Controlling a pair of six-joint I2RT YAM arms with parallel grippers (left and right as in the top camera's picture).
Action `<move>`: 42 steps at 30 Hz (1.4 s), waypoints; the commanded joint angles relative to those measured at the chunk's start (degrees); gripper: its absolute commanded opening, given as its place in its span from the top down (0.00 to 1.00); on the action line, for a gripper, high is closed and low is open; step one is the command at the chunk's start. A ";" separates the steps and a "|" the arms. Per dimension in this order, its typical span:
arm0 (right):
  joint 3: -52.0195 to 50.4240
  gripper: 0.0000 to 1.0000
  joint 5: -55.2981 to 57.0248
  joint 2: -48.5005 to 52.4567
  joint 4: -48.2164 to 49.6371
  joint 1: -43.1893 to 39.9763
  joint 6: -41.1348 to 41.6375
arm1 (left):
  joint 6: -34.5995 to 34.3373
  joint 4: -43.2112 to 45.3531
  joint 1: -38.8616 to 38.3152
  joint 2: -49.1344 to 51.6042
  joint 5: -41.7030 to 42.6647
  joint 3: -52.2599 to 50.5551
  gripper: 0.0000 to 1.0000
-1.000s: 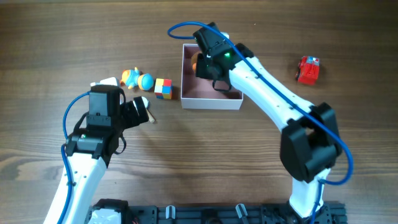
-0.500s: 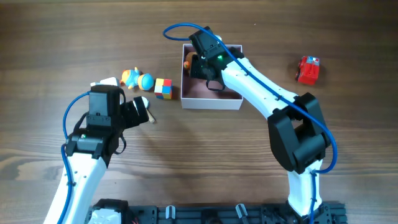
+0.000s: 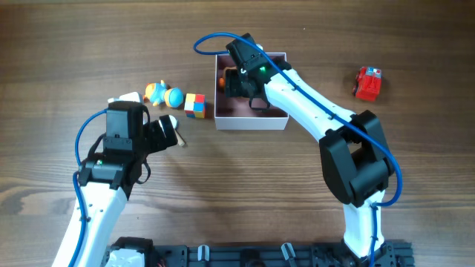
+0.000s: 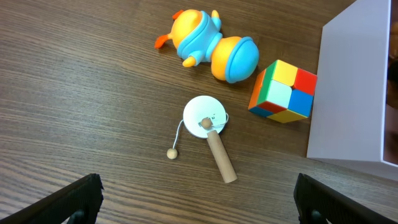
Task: Pack container
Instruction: 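Carry the plush over the box and release it inside, then move the right gripper to the red fire truck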
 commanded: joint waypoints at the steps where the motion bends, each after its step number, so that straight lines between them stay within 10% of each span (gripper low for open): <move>1: -0.09 0.18 2.01 -0.02 -0.98 0.07 -1.18 | 1.18 0.07 -0.17 0.26 -0.74 0.90 0.00; 28: 0.09 0.07 11.02 -4.50 -2.16 -2.23 -10.43 | 1.18 0.04 -0.17 0.26 -0.74 0.90 0.00; 42: 0.07 0.06 3.85 -28.20 -6.01 -11.80 -16.57 | 1.18 0.07 -0.17 0.26 -0.74 0.90 0.00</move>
